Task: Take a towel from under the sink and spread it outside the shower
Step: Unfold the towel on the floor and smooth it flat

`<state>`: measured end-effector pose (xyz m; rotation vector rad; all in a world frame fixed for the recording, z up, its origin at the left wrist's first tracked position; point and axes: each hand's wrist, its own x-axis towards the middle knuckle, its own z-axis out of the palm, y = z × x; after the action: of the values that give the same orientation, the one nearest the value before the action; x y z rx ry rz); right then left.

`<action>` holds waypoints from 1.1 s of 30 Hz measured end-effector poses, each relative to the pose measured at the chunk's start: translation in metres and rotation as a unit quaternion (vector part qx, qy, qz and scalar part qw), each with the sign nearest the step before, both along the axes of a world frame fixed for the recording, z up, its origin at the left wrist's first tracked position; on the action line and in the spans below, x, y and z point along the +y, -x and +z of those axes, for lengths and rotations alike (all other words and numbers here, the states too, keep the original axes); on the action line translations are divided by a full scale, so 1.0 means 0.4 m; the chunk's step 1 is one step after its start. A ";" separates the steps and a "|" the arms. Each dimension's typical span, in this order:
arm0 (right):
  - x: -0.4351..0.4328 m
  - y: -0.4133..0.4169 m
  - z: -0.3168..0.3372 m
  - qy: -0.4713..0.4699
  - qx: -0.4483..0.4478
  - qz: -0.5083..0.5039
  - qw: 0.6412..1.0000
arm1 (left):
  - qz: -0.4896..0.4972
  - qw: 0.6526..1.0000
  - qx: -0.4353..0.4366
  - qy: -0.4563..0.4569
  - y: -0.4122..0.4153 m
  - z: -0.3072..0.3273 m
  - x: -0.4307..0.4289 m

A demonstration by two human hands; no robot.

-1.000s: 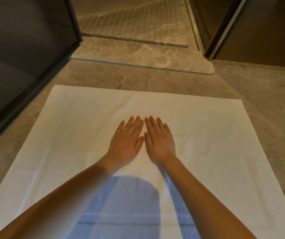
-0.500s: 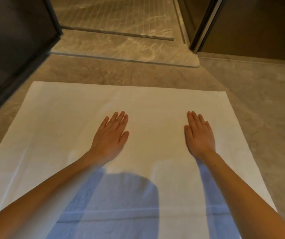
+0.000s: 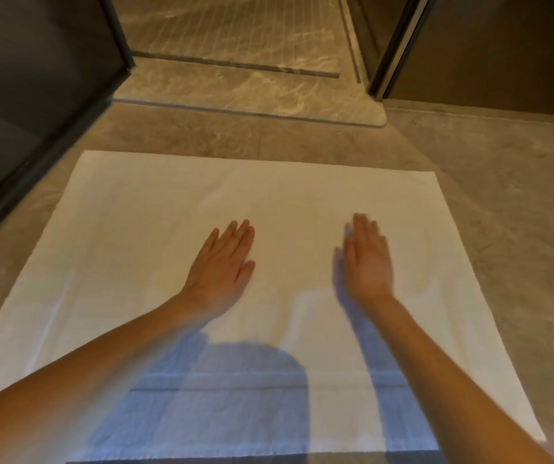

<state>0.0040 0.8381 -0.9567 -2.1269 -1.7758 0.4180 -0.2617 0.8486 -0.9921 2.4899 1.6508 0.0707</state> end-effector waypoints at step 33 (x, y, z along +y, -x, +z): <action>-0.237 -0.142 -0.082 0.051 -0.113 -0.010 0.992 | -0.026 1.000 -0.005 0.009 0.071 -0.009 -0.157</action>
<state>0.0609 0.7432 -0.9896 -2.3418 -1.8879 0.2784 -0.2902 0.7858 -0.9958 2.5135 1.5752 0.0621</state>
